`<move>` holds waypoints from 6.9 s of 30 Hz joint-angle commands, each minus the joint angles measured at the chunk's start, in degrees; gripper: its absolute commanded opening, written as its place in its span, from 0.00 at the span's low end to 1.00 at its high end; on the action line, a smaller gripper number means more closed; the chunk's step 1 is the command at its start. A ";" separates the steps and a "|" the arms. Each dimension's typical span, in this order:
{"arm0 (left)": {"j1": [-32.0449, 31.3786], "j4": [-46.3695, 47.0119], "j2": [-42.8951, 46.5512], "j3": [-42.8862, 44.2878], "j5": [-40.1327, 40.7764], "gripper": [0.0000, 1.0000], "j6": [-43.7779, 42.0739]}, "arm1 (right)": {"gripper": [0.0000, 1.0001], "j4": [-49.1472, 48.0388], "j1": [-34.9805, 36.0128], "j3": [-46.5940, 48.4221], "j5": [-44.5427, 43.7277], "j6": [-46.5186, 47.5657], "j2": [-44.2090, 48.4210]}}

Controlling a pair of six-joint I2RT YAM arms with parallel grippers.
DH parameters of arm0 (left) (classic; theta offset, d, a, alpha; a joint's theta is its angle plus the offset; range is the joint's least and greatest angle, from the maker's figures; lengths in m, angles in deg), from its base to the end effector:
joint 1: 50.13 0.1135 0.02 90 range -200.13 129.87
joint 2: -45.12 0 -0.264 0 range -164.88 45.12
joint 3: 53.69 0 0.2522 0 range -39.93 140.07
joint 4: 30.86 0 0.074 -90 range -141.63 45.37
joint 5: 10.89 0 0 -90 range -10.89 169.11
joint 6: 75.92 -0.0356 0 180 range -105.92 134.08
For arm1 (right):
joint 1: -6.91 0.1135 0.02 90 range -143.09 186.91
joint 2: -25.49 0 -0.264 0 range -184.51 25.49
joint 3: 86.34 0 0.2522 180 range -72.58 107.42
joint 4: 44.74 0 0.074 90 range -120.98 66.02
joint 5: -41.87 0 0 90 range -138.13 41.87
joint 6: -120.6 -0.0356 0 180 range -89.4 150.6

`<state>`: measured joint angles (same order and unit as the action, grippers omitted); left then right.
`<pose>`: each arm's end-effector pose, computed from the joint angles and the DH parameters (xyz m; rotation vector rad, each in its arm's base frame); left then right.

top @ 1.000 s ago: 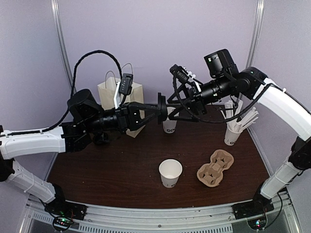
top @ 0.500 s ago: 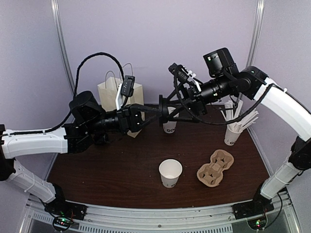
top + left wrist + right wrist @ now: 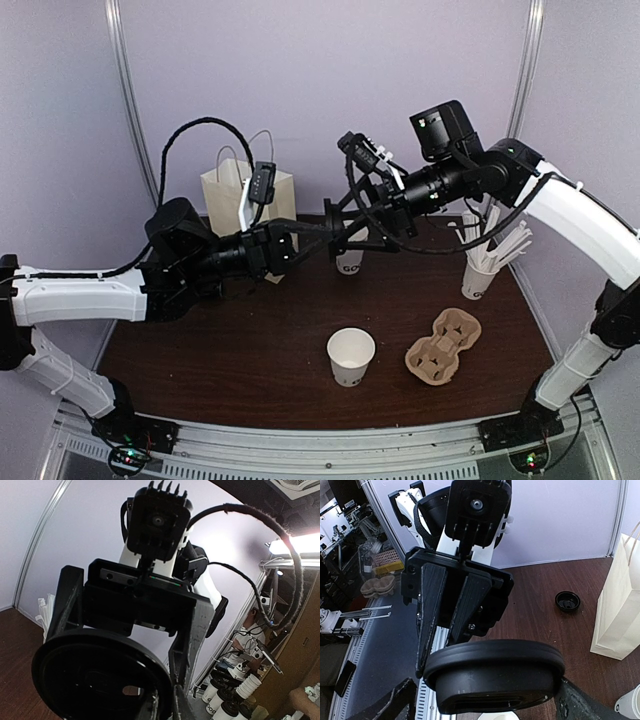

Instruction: Pack the takeout coffee

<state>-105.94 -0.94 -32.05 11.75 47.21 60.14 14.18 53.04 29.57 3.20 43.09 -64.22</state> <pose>0.1571 -0.2648 0.3522 0.6934 1.3958 -1.8157 0.2058 0.2542 0.4368 -1.5058 1.5585 1.2954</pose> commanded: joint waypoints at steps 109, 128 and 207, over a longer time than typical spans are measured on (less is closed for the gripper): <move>0.16 -36.26 -4.18 -1.28 16.57 0.60 -1.44 | 0.80 -4.31 -8.16 -36.47 -5.34 -4.79 6.70; -1.68 -32.65 -15.49 2.31 8.36 0.61 0.52 | 0.49 -19.65 -8.94 -49.14 9.37 -19.29 4.56; -5.44 -34.50 -26.96 -6.57 12.36 0.37 2.80 | 0.85 0.77 3.09 -35.52 -18.14 16.21 5.34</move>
<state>-109.70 -16.40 -55.10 8.01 58.40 66.30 11.17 52.02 -8.17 -7.40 53.23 -57.58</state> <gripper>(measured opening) 0.368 0.842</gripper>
